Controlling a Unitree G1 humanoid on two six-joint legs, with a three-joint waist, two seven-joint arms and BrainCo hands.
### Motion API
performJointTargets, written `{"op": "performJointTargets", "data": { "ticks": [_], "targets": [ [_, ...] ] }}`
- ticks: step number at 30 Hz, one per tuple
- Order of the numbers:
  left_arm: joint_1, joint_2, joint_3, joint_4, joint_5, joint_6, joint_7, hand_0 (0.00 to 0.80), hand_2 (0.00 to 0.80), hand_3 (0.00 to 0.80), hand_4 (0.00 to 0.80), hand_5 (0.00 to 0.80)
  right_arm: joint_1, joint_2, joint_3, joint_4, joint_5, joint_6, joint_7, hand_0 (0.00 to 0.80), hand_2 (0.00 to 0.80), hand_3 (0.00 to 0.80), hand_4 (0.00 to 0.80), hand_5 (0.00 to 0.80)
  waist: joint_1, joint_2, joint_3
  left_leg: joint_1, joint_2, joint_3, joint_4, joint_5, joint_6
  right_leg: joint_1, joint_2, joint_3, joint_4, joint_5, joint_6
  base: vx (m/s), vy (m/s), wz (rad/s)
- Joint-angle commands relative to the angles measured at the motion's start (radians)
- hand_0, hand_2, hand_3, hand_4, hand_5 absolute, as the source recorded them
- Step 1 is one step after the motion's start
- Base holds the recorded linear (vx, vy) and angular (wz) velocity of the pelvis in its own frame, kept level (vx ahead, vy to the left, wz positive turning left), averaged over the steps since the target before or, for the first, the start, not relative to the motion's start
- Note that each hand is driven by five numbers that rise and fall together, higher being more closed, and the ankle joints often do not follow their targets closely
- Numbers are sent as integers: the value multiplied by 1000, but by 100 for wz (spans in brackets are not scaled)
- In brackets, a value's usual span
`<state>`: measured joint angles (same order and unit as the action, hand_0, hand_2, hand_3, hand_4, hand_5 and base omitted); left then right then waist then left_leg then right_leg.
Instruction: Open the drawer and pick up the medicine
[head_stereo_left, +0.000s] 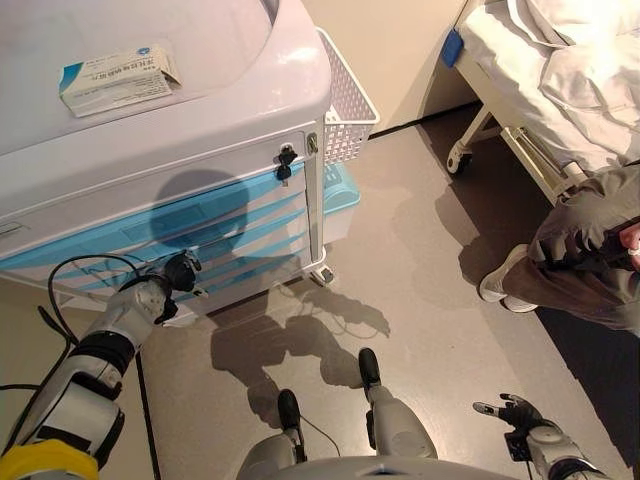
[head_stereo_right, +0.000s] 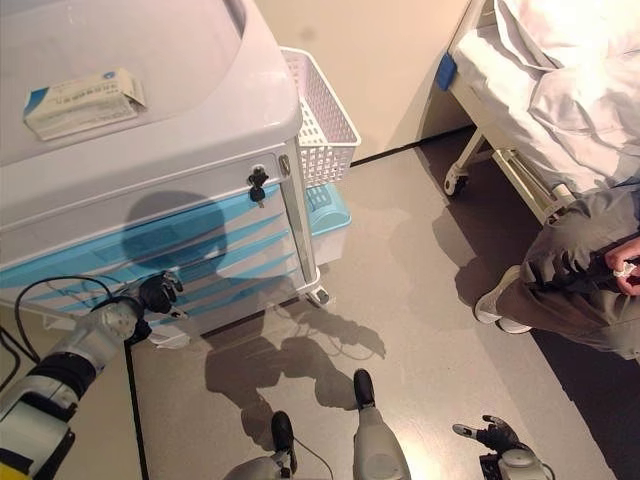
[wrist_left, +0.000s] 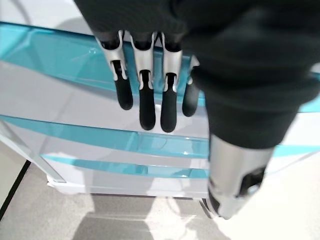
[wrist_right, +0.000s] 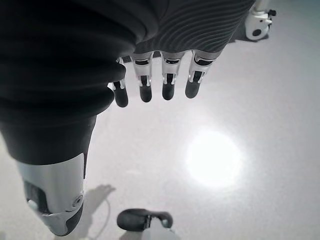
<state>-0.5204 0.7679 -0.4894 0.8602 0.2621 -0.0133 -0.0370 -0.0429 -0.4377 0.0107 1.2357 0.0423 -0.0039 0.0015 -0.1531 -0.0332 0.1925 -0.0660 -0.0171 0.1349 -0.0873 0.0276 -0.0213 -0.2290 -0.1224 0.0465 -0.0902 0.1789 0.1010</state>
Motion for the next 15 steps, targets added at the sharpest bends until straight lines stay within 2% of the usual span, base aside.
{"op": "performJointTargets", "data": {
  "ticks": [1, 6, 15],
  "targets": [
    [-159, 46, 47, 51, 23, -21, 46, 0, 0, 0, 0, 0, -15, -30, 16, 72, 16, 19, 10, 0, 0, 0, 0, 0, -12, 23, -29, -64, -25, -81, 29, -6, 23, 3, -4, -11, 66, -42, 65, 0, 0, 0],
    [-158, 31, 41, 44, 24, -18, 33, 0, 0, 0, 0, 0, -28, -39, -11, 139, 15, 42, 20, 0, 0, 0, 0, 0, -12, 26, -43, -54, -24, -82, 21, -9, 23, 12, -3, -12, 58, -43, 65, 0, 0, 0],
    [-78, 6, 84, 19, 24, -15, 15, 0, 0, 0, 0, 0, -19, -37, -23, 149, 3, 49, 28, 0, 0, 0, 0, 0, -7, 32, -75, -26, -21, -89, 16, -16, 21, 39, -1, -16, 51, -49, 62, 0, 0, 0]
  ]
}}
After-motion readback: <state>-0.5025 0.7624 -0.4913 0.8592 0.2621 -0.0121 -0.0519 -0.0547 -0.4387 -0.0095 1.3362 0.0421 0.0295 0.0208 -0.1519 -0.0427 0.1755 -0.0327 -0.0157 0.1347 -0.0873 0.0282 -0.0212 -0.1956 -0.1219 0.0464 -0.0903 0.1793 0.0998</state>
